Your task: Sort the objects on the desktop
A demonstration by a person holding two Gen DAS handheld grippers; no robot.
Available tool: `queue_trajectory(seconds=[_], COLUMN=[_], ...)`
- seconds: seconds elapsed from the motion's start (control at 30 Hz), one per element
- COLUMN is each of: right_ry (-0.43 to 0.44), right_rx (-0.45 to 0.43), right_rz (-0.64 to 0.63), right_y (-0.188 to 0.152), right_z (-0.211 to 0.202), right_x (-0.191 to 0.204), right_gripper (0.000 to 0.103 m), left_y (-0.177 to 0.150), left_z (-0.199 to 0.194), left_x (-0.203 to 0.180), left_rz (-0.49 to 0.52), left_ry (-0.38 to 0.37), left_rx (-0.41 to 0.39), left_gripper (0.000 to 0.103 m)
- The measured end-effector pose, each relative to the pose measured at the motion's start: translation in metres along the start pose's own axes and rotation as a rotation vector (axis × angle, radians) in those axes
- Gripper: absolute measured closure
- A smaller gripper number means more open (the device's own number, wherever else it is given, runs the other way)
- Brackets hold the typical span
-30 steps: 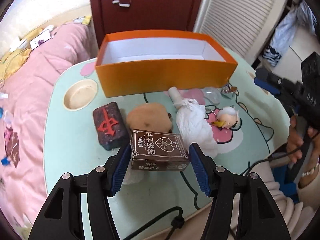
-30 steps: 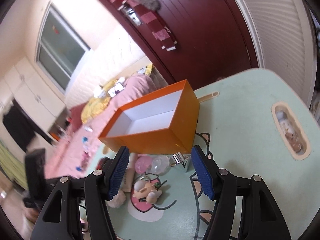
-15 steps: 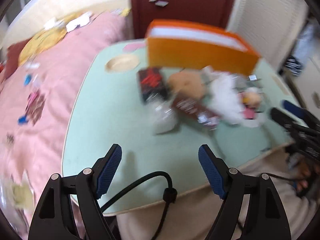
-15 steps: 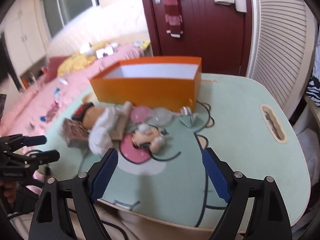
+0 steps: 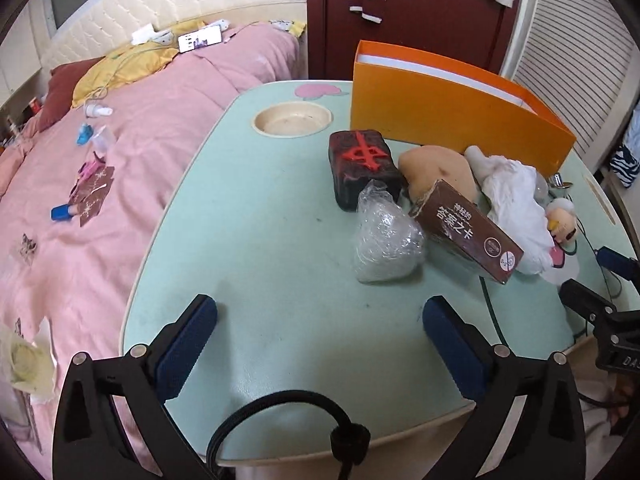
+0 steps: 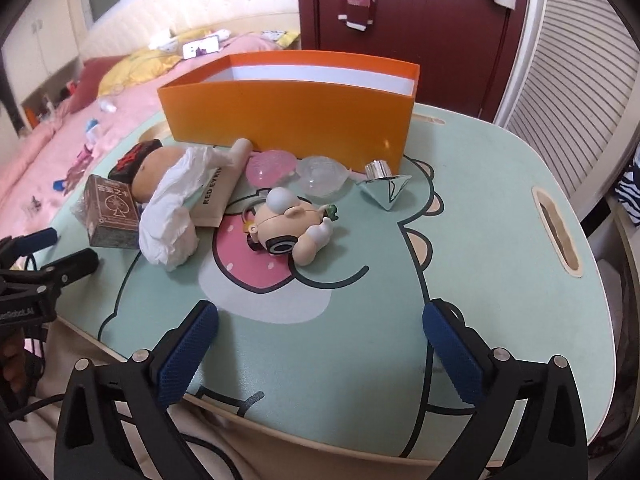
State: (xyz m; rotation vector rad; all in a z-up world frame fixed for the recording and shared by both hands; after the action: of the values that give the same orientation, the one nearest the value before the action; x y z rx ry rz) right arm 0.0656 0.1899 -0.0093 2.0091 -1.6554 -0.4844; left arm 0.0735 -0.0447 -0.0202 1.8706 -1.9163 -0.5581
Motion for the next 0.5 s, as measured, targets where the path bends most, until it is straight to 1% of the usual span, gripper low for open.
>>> queue_trajectory(seconds=[0.43,0.5], right_ry=[-0.004,-0.001], right_rx=[-0.002,-0.004], right_rz=[0.008,0.005], right_y=[-0.0042,-0.0048], right_z=[0.0016,0.0023], right_x=[0.0060,0.0044], right_gripper=[0.000,0.000], left_y=[0.0020,0.0026], left_z=[-0.0050,-0.0069], left_x=[0.0019,0.0045], left_rz=[0.007,-0.004], left_ry=[-0.003,-0.018], left_rx=[-0.014,-0.022], left_gripper=[0.000,0.000])
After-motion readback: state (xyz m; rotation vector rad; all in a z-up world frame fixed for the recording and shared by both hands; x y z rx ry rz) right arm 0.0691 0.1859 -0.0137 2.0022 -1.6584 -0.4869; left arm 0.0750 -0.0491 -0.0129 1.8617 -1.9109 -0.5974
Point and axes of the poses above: each gripper's, at about its wrist camera, not at the fingertips, and z roughly the way its jaws point, x to its left, y to its top, the point moved 3 cm from there along z, roughly the way its jaws point, and after that the axes turned 2 degrees about z, right-handed, at the moved point
